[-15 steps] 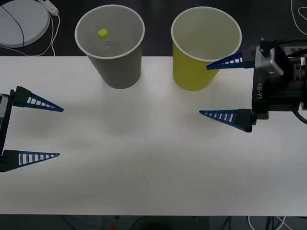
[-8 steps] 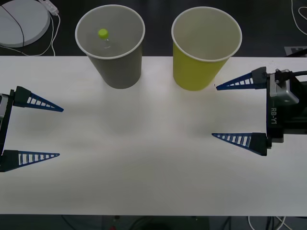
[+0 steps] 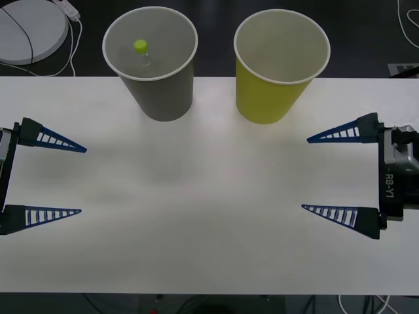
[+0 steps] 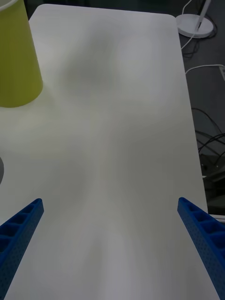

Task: Put the can into the green bin and the plastic bottle into the gray bin

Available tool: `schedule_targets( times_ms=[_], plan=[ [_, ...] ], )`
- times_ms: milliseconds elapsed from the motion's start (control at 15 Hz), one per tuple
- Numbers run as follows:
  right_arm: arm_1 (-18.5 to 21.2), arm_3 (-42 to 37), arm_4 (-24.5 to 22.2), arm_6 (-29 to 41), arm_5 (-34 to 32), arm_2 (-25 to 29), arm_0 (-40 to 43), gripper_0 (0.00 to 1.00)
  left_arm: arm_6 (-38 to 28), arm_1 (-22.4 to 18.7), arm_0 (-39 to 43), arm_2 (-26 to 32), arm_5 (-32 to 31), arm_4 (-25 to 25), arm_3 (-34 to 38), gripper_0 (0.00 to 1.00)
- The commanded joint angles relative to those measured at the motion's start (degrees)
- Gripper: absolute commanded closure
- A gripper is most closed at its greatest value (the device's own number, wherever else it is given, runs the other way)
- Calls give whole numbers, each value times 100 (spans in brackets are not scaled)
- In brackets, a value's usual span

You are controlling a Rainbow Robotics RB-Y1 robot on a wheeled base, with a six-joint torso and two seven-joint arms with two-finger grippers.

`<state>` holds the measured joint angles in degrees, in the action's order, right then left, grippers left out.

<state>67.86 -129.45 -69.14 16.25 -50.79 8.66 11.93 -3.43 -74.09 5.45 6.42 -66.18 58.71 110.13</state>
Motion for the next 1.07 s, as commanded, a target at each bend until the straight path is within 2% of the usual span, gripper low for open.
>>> schedule_targets(
  times_ms=[67,400,1067],
  plan=[
    [-45,7,-11,-96,-300,189,143,0,0,0,0,0,0,0,0,0],
    [-203,209,50,-263,-977,611,275,0,0,0,0,0,0,0,0,0],
    [-212,947,446,-878,-1741,919,301,0,0,0,0,0,0,0,0,0]
  ],
)
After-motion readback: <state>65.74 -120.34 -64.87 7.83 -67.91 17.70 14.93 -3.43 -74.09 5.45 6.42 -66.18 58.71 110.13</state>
